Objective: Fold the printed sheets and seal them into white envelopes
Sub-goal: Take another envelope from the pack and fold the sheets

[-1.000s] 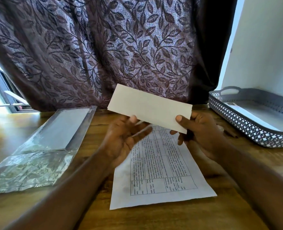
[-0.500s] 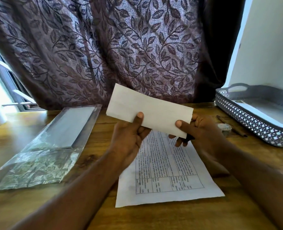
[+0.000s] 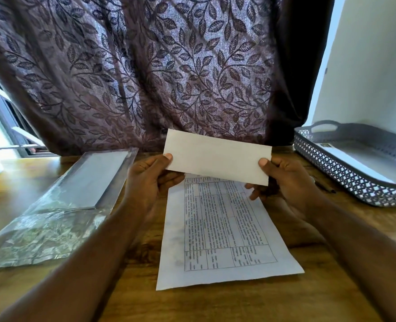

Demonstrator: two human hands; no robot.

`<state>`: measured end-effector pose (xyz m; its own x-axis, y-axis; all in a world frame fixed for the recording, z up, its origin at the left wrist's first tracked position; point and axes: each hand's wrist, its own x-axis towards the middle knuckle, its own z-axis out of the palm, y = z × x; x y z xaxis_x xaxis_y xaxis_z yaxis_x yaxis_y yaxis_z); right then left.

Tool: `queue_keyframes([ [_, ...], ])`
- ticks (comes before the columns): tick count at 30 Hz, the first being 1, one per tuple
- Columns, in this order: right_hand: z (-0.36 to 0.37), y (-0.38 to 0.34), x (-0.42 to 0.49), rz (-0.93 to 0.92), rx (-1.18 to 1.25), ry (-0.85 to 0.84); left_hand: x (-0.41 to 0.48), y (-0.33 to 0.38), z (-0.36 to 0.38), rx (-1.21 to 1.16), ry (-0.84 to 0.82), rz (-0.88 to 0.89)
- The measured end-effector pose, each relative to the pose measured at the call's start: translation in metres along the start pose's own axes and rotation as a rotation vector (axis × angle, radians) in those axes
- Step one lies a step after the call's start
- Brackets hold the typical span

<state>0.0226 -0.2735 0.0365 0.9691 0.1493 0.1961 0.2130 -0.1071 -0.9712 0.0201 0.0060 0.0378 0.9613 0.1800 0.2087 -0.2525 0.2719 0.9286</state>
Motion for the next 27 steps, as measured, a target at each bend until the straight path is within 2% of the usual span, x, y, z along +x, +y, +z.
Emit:
queue_keyframes([
  [3, -0.001, 0.001, -0.001, 0.096, -0.031, -0.022, 0.001, 0.003, -0.018, 0.321, -0.118, 0.081],
  [4, -0.001, 0.001, -0.001, 0.138, -0.075, -0.045, 0.003, 0.003, -0.026, 0.425, -0.192, 0.052],
  [7, -0.004, 0.005, -0.001, 0.213, -0.241, -0.083, 0.012, 0.0, -0.053, 0.782, -0.562, -0.027],
  [9, -0.007, 0.006, 0.0, 0.226, -0.297, -0.067, 0.014, -0.001, -0.057, 0.925, -0.643, -0.08],
  [14, -0.013, 0.006, 0.003, 0.225, -0.289, -0.027, 0.013, -0.007, -0.041, 1.121, -0.617, -0.093],
  [22, -0.02, 0.008, 0.006, 0.231, -0.422, 0.045, 0.02, -0.014, -0.043, 1.052, -0.584, -0.073],
  [24, -0.019, 0.007, 0.007, 0.236, -0.534, 0.051, 0.02, -0.015, -0.044, 1.035, -0.582, -0.084],
  [27, -0.016, 0.007, 0.009, 0.195, -0.841, 0.057, 0.019, -0.016, -0.043, 1.041, -0.57, -0.061],
])
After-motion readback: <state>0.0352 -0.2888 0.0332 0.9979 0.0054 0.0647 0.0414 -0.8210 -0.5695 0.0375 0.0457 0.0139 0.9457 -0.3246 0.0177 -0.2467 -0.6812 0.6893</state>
